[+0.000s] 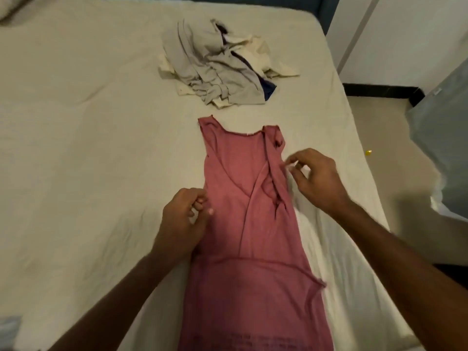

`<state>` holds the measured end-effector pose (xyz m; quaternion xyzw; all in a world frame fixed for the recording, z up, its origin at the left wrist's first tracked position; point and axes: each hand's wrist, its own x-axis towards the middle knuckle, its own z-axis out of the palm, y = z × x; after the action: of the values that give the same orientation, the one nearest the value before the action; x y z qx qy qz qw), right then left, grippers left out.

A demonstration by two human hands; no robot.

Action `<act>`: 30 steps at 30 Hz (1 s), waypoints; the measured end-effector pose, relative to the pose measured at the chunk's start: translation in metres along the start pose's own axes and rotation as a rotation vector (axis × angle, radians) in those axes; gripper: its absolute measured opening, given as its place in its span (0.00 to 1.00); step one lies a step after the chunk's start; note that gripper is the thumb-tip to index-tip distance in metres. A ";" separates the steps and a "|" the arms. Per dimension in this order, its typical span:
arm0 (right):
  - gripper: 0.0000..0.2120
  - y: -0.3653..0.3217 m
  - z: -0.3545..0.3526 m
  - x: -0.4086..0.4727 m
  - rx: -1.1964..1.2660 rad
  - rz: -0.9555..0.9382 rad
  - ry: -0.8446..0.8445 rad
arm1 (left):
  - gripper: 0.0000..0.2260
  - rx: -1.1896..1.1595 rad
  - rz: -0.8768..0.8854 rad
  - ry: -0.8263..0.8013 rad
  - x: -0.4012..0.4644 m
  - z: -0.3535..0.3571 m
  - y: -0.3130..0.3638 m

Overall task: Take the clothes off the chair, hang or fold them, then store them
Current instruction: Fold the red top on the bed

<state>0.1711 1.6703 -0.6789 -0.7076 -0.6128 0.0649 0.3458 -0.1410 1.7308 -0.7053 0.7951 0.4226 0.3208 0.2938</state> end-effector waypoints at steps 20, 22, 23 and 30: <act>0.31 -0.033 -0.061 -0.229 -0.241 -0.481 -0.516 | 0.21 0.568 0.673 -0.409 -0.135 -0.072 -0.004; 0.36 -0.036 -0.062 -0.240 -0.287 -0.583 -0.613 | 0.26 0.613 0.791 -0.533 -0.151 -0.083 -0.006; 0.38 -0.036 -0.061 -0.243 -0.319 -0.613 -0.649 | 0.25 0.616 0.821 -0.588 -0.156 -0.086 -0.007; 0.29 -0.038 -0.049 -0.241 -0.498 -0.663 -0.730 | 0.23 0.604 0.733 -0.672 -0.161 -0.086 -0.008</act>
<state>0.1067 1.4304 -0.7005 -0.4688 -0.8796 0.0468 -0.0652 -0.2806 1.6126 -0.6994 0.9962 0.0760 -0.0033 0.0417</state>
